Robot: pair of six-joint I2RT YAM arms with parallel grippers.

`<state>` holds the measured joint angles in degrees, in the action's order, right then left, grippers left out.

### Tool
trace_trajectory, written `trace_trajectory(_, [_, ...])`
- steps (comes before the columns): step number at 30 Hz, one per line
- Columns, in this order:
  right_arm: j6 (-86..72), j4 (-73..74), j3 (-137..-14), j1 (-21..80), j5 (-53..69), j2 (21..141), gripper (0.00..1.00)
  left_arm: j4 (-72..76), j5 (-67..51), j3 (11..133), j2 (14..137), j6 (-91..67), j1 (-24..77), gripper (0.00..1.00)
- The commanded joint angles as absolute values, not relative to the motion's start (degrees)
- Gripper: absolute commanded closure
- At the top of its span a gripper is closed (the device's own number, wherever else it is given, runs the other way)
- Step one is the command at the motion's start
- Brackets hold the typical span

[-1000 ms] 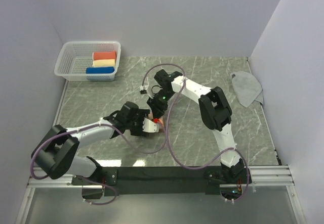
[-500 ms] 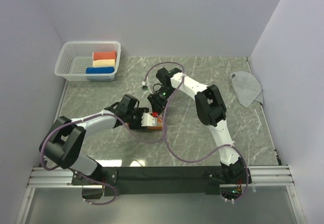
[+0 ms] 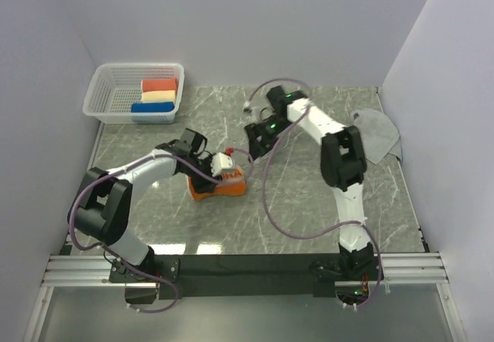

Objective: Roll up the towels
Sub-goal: Place the rolled towel into the container

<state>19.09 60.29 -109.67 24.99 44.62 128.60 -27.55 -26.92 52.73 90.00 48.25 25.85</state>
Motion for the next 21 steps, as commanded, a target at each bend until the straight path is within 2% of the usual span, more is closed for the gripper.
trace_trajectory(1, [16.79,59.41,-109.08,16.99,42.88,117.36,0.12,-40.31,-33.90,62.19,90.70,33.70,18.31,0.99])
trace_trajectory(6, [16.70,60.03,-104.08,12.49,43.42,111.10,0.10,-47.00,-39.11,76.18,92.98,25.94,8.21,0.99])
trace_trajectory(10, [16.53,59.42,-99.68,10.72,44.30,107.50,0.08,-48.34,-37.54,89.00,96.84,23.12,1.42,0.99])
trace_trajectory(15, [16.09,57.66,-95.90,10.37,45.26,105.65,0.07,-46.76,-37.72,113.61,106.94,14.60,-9.99,0.99])
trace_trajectory(17, [16.00,57.31,-95.36,10.37,45.79,105.56,0.06,-40.89,-33.51,119.68,110.91,10.93,-12.47,0.99])
trace_trajectory(21, [16.26,57.04,-93.79,10.46,47.63,105.73,0.05,-27.35,-23.22,120.58,117.57,8.96,-14.68,1.00])
